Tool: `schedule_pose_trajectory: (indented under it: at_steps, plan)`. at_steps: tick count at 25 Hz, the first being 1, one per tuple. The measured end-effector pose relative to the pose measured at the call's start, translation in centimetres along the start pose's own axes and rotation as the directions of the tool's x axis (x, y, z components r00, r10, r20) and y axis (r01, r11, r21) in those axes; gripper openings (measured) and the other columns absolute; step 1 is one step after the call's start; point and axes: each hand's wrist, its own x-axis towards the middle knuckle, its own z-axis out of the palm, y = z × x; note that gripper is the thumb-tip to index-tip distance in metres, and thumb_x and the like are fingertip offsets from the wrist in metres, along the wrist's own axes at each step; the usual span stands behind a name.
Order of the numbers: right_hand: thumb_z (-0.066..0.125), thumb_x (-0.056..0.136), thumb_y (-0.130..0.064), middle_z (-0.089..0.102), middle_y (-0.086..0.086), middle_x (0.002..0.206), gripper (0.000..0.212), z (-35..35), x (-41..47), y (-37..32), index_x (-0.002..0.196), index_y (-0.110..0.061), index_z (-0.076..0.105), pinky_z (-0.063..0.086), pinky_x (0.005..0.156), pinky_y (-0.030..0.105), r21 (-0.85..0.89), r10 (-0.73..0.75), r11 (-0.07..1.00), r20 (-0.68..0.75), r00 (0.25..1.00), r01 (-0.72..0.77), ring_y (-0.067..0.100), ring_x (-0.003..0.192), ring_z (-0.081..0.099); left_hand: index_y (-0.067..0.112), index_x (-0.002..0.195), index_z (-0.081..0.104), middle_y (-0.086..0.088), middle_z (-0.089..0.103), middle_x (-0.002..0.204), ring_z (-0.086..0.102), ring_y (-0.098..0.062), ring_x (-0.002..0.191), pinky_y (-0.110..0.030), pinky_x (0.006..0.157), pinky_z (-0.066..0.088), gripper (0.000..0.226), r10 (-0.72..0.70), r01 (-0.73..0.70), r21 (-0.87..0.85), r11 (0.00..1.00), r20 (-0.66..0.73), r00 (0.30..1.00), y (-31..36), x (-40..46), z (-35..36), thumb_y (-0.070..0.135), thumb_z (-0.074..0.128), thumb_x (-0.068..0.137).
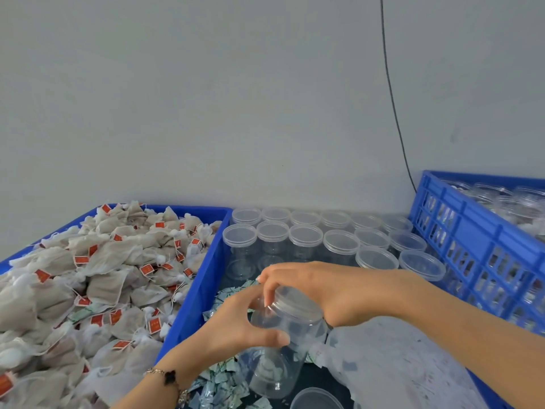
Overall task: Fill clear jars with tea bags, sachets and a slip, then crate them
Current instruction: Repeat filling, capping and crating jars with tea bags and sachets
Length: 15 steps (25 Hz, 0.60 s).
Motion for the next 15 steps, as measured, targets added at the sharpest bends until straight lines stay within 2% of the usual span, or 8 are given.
schedule_pose_trajectory:
  at_steps: [1, 3, 5, 7, 8, 10, 12, 15]
  plan:
    - [0.067, 0.068, 0.010, 0.032, -0.019, 0.140, 0.072, -0.1, -0.1, 0.2, 0.112, -0.042, 0.044, 0.052, 0.087, 0.044, 0.029, 0.010, 1.000, 0.017, 1.000, -0.010, 0.012, 0.127, 0.041, 0.040, 0.109, 0.060, 0.012, 0.065, 0.111, 0.060, -0.005, 0.103, -0.035, 0.092, 0.051, 0.066, 0.013, -0.012, 0.022, 1.000, -0.021, 1.000, 0.1, 0.0, 0.1, 0.066, 0.075, 0.050]
    - [0.077, 0.075, -0.019, 0.022, -0.024, 0.147, 0.056, 0.0, 0.0, 0.4, 0.114, -0.046, 0.047, 0.036, 0.104, 0.027, 0.154, 0.033, 0.987, 0.040, 0.999, -0.038, -0.009, 0.130, 0.025, 0.051, 0.100, 0.054, 0.018, 0.060, 0.099, 0.057, -0.001, 0.091, -0.030, 0.080, 0.052, 0.057, 0.068, -0.053, 0.141, 0.989, -0.103, 0.992, 0.3, -0.1, 0.4, 0.070, 0.073, 0.050]
    - [0.064, 0.080, -0.057, 0.018, -0.020, 0.151, 0.053, 0.8, 0.3, 0.2, 0.126, -0.052, 0.040, 0.023, 0.105, 0.018, 0.272, 0.114, 0.957, -0.041, 0.993, -0.099, -0.019, 0.129, 0.017, 0.059, 0.100, 0.043, 0.021, 0.051, 0.091, 0.052, 0.000, 0.086, -0.022, 0.072, 0.048, 0.057, 0.149, -0.097, 0.292, 0.951, -0.161, 0.976, 0.3, -0.2, 0.6, 0.071, 0.073, 0.052]
    - [0.044, 0.072, -0.081, 0.018, -0.009, 0.155, 0.075, 2.1, 0.7, 0.8, 0.137, -0.057, 0.015, 0.029, 0.107, 0.032, 0.185, 0.263, 0.952, -0.081, 0.962, -0.244, 0.005, 0.140, 0.022, 0.057, 0.111, 0.042, 0.021, 0.048, 0.092, 0.051, -0.001, 0.089, -0.019, 0.071, 0.045, 0.068, 0.178, -0.121, 0.304, 0.945, -0.168, 0.970, 0.2, -0.3, 0.6, 0.069, 0.074, 0.051]
    - [0.040, 0.067, -0.087, 0.028, -0.003, 0.151, 0.081, 2.3, 0.8, 0.9, 0.136, -0.058, 0.011, 0.036, 0.103, 0.038, 0.084, 0.327, 0.943, -0.082, 0.941, -0.321, 0.017, 0.136, 0.034, 0.056, 0.114, 0.044, 0.020, 0.048, 0.093, 0.051, -0.002, 0.089, -0.019, 0.072, 0.045, 0.072, 0.171, -0.120, 0.294, 0.948, -0.154, 0.973, 0.2, -0.3, 0.6, 0.068, 0.075, 0.050]
    - [0.045, 0.064, -0.085, 0.049, -0.003, 0.128, 0.074, 1.6, 0.6, 0.8, 0.127, -0.054, 0.023, 0.045, 0.089, 0.038, -0.037, 0.372, 0.926, -0.090, 0.924, -0.377, 0.020, 0.112, 0.051, 0.052, 0.116, 0.048, 0.017, 0.050, 0.094, 0.051, -0.002, 0.090, -0.021, 0.075, 0.047, 0.074, 0.151, -0.115, 0.257, 0.959, -0.126, 0.980, 0.5, -0.2, 0.7, 0.065, 0.078, 0.049]
    - [0.060, 0.067, -0.073, 0.048, -0.008, 0.113, 0.064, 0.4, 0.4, 0.4, 0.120, -0.052, 0.031, 0.046, 0.085, 0.034, -0.039, 0.302, 0.951, -0.077, 0.950, -0.306, 0.015, 0.103, 0.051, 0.049, 0.116, 0.050, 0.018, 0.053, 0.101, 0.053, -0.001, 0.097, -0.026, 0.082, 0.050, 0.075, 0.153, -0.124, 0.194, 0.973, -0.139, 0.978, 0.5, 0.0, 0.9, 0.062, 0.081, 0.049]
    - [0.078, 0.067, -0.041, 0.041, -0.013, 0.115, 0.065, -1.4, -0.2, -0.4, 0.115, -0.051, 0.036, 0.046, 0.074, 0.021, -0.073, 0.169, 0.983, -0.032, 0.985, -0.171, 0.001, 0.095, 0.049, 0.044, 0.112, 0.052, 0.020, 0.054, 0.099, 0.055, -0.001, 0.094, -0.029, 0.081, 0.051, 0.074, 0.113, -0.084, 0.165, 0.983, -0.172, 0.979, 0.1, 0.0, 0.6, 0.069, 0.078, 0.048]
